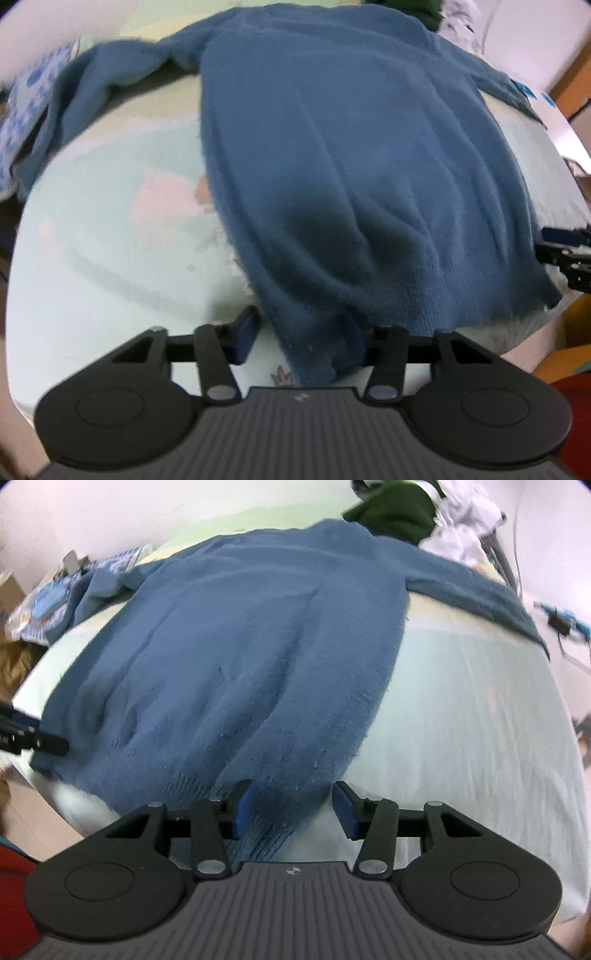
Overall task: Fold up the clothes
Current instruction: 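Grasp the sweater hem with both grippers and pull it taut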
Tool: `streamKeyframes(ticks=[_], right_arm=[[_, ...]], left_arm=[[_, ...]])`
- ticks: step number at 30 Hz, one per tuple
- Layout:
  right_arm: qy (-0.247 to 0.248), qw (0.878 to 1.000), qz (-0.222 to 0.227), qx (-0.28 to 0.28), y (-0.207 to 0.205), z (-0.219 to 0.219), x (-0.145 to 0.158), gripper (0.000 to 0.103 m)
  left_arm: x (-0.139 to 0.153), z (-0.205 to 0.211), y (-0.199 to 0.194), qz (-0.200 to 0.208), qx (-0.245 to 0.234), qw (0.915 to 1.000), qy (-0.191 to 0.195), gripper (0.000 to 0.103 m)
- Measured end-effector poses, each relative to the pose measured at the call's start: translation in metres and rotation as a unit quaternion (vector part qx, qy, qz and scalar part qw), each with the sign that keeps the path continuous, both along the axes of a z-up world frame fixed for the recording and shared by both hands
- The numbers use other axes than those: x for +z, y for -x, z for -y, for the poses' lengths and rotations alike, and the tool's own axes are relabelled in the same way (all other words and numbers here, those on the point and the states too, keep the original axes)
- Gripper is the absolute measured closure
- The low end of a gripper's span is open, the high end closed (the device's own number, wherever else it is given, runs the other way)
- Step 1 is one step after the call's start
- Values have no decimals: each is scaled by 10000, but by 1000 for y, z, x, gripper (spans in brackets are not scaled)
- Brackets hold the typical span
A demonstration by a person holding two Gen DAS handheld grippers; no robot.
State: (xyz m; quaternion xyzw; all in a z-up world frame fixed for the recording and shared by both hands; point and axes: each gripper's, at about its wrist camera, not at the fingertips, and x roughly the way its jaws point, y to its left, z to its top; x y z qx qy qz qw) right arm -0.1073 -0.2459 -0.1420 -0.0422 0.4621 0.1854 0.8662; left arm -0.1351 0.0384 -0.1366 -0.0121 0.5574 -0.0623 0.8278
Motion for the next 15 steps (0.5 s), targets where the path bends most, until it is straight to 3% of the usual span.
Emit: streamKeyframes(ticks=[2, 4, 6, 9, 15], right_arm=[[-3, 9999, 78, 73, -1, -1, -1, 60], [-47, 9999, 115, 108, -3, -1, -1, 75], [-141, 9999, 51, 42, -6, 2, 0, 90], [-535, 9979, -297, -229, -12, 16, 1, 93], [-667, 9957, -604, -209, -13, 49, 21, 94]], left_arm=[[1, 7, -1, 51, -92, 9999, 3, 71], [3, 12, -3, 94, -133, 9999, -7, 90], [7, 13, -3, 138, -134, 9998, -83, 102], [19, 10, -1, 236, -94, 9997, 10, 102], [52, 10, 10, 529, -156, 9982, 218, 102]])
